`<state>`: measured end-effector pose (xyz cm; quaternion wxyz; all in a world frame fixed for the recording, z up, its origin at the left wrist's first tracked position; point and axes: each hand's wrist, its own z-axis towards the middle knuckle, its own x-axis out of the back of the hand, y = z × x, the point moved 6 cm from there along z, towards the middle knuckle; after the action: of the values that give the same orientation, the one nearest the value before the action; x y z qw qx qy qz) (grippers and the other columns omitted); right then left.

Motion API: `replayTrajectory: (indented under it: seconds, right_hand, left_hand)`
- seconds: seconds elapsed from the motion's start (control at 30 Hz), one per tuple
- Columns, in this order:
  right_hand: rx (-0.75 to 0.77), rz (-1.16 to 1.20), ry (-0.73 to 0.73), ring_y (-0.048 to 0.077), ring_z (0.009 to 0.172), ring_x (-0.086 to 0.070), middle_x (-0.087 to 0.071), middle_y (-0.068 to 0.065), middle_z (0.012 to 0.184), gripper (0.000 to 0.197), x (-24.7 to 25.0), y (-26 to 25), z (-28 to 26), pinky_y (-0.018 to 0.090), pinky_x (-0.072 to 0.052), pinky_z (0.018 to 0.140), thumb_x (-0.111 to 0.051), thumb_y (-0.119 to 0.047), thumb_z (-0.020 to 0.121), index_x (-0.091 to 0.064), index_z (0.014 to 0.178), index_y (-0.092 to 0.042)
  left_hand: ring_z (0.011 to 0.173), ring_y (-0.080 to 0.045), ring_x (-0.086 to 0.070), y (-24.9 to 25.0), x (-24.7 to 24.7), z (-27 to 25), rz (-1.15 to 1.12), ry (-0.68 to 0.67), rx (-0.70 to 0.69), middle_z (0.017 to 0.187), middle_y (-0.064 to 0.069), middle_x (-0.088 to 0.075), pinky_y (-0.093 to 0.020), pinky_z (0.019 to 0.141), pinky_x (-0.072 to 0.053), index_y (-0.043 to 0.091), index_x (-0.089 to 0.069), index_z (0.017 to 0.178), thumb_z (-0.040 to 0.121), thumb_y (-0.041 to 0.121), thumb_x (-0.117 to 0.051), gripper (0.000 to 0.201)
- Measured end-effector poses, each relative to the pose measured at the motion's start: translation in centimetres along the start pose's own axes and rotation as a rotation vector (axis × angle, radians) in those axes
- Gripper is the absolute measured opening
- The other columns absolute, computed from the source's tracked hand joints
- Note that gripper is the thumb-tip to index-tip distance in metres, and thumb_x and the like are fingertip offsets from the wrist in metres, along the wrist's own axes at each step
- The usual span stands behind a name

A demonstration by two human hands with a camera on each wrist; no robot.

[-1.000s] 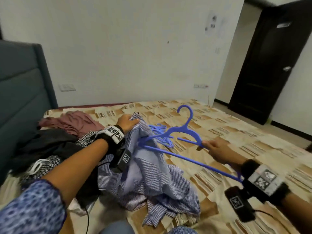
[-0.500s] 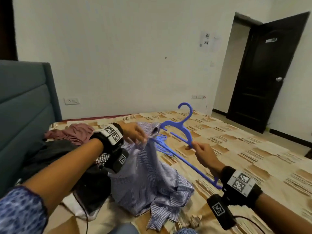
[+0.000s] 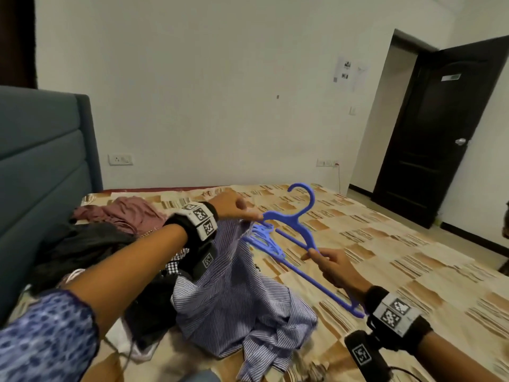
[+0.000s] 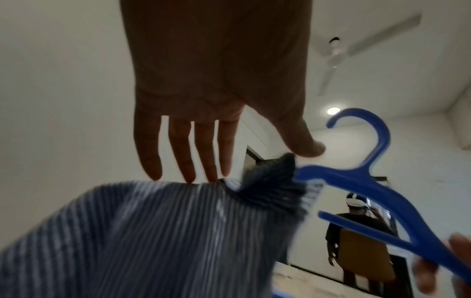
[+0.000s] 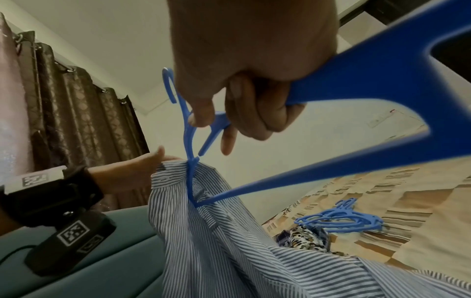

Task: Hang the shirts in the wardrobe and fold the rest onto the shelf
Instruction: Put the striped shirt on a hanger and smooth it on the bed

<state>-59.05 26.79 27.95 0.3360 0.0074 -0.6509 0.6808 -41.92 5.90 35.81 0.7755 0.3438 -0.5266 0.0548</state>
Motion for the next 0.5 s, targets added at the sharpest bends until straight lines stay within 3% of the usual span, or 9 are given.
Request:
replayTrajectory:
  seconds: [0.07,0.13,0.2,0.23,0.27,0.3,0.43,0.47,0.5]
  right_hand:
    - [0.019,-0.017,-0.002,0.009,0.037,-0.024,-0.032,-0.005,0.044,0.031,-0.4,-0.1,0.1,0.018,-0.023,0.039,-0.049,-0.035,0.095,-0.072,0.090,-0.015]
    - [0.030,-0.063,0.017,0.004,0.033,-0.028,-0.038,-0.011,0.039,0.026,-0.5,0.0,0.4,0.013,-0.025,0.040,-0.051,-0.028,0.096,-0.071,0.089,-0.013]
    - [0.035,-0.121,0.070,0.000,0.035,-0.042,-0.045,-0.021,0.037,0.023,-0.5,0.2,0.9,0.009,-0.031,0.042,-0.053,-0.023,0.096,-0.071,0.089,-0.011]
    - [0.036,-0.137,0.095,-0.005,0.039,-0.047,-0.046,-0.025,0.037,0.022,-0.5,0.3,1.0,0.008,-0.033,0.044,-0.053,-0.021,0.096,-0.070,0.088,-0.011]
    - [0.033,-0.135,0.111,-0.009,0.041,-0.049,-0.045,-0.027,0.037,0.022,-0.7,0.5,1.2,0.007,-0.035,0.045,-0.052,-0.020,0.096,-0.070,0.087,-0.011]
    - [0.025,-0.121,0.108,-0.011,0.042,-0.049,-0.045,-0.028,0.037,0.023,-1.1,0.7,1.2,0.007,-0.035,0.045,-0.052,-0.020,0.097,-0.069,0.085,-0.011]
    - [0.049,-0.089,-0.018,-0.007,0.040,-0.048,-0.046,-0.024,0.037,0.023,-3.9,0.3,1.4,0.010,-0.032,0.046,-0.049,-0.019,0.097,-0.069,0.091,-0.009]
    - [0.078,-0.086,-0.034,-0.005,0.040,-0.048,-0.046,-0.023,0.038,0.023,-4.2,-0.1,1.5,0.011,-0.029,0.049,-0.050,-0.017,0.097,-0.070,0.092,-0.006]
    - [0.102,-0.084,-0.043,-0.004,0.040,-0.047,-0.046,-0.022,0.038,0.024,-4.4,-0.5,1.6,0.012,-0.028,0.051,-0.050,-0.016,0.097,-0.070,0.093,-0.003]
  left_hand:
    - [0.067,-0.024,-0.053,0.2,-0.9,0.3,0.221,0.018,0.026,0.069,-0.013,-0.058,-0.029,0.059,-0.034,0.008,-0.069,0.071,0.074,0.039,-0.075,0.032]
    - [0.085,-0.031,-0.061,0.4,-0.7,0.4,0.330,0.124,0.035,0.088,-0.018,-0.066,-0.028,0.069,-0.040,0.001,-0.070,0.087,0.081,0.014,-0.066,0.015]
    - [0.072,-0.033,-0.055,-0.1,-1.0,0.3,0.296,0.126,0.035,0.071,-0.015,-0.061,-0.024,0.061,-0.037,-0.009,-0.063,0.080,0.079,0.004,-0.062,0.013]
    - [0.059,-0.028,-0.047,-0.4,-1.4,0.0,0.261,0.077,0.018,0.057,-0.009,-0.051,-0.023,0.054,-0.032,-0.010,-0.050,0.070,0.077,0.004,-0.065,0.021]
    - [0.051,-0.019,-0.041,-1.1,-1.9,-0.2,0.223,-0.016,0.005,0.050,-0.003,-0.043,-0.020,0.049,-0.027,-0.010,-0.062,0.073,0.076,0.005,-0.069,0.017]
    - [0.046,-0.010,-0.038,-1.4,-2.4,-0.9,0.201,-0.106,-0.016,0.048,0.002,-0.040,-0.017,0.047,-0.026,0.000,-0.068,0.074,0.076,0.007,-0.072,0.008]
    - [0.035,0.001,-0.041,-4.9,-3.6,-3.9,0.146,-0.476,0.071,0.040,0.012,-0.048,-0.012,0.046,-0.032,0.002,-0.068,0.076,0.079,0.021,-0.075,0.020]
    - [0.036,0.000,-0.039,-5.6,-3.2,-4.2,0.104,-0.469,0.092,0.041,0.011,-0.048,-0.012,0.044,-0.031,0.001,-0.069,0.076,0.078,0.030,-0.074,0.030]
    - [0.038,-0.002,-0.038,-6.0,-2.2,-4.0,0.068,-0.357,0.093,0.044,0.009,-0.048,-0.013,0.044,-0.029,0.000,-0.070,0.074,0.076,0.040,-0.074,0.040]
